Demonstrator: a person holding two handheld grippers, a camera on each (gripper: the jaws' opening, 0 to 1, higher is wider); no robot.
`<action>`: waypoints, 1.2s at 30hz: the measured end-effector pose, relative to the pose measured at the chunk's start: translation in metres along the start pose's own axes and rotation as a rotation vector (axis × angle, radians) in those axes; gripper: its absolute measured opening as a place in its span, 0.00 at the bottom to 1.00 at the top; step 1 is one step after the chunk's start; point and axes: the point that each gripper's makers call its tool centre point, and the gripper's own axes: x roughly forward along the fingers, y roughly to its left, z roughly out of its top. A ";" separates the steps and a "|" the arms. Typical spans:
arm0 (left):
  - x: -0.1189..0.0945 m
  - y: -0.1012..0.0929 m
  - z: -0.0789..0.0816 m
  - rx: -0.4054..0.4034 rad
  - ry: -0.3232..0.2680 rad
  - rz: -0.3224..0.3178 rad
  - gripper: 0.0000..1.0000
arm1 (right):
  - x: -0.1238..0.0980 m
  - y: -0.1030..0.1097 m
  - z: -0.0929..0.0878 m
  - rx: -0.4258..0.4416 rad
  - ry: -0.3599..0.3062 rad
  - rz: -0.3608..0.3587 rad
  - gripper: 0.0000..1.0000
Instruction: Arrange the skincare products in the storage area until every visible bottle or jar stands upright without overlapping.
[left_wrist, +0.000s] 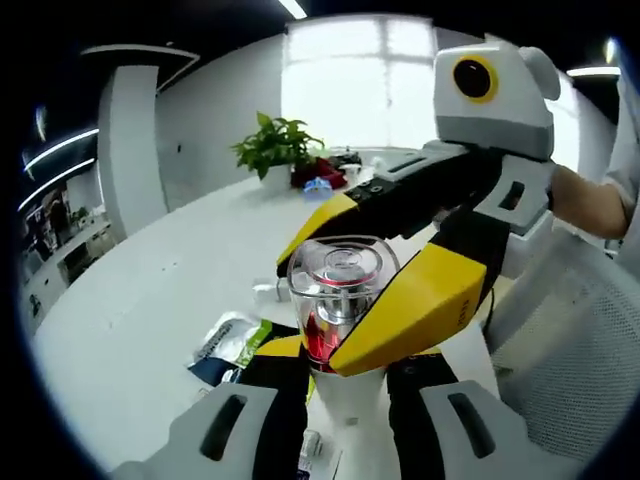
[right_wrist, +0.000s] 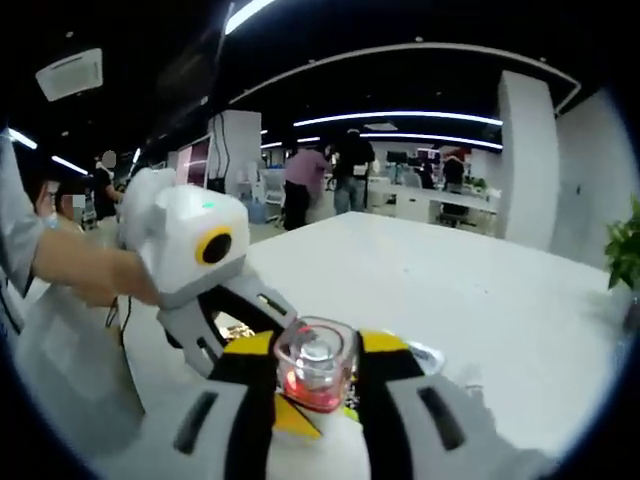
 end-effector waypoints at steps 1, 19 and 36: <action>0.000 0.000 0.000 0.000 0.000 -0.006 0.27 | -0.001 0.000 0.000 0.001 -0.001 0.007 0.31; 0.004 -0.009 0.000 -0.005 -0.017 -0.147 0.26 | -0.008 0.002 0.000 -0.037 -0.001 0.108 0.31; -0.024 0.003 -0.038 0.117 0.206 -0.005 0.41 | -0.011 0.000 -0.001 -0.031 -0.007 0.088 0.31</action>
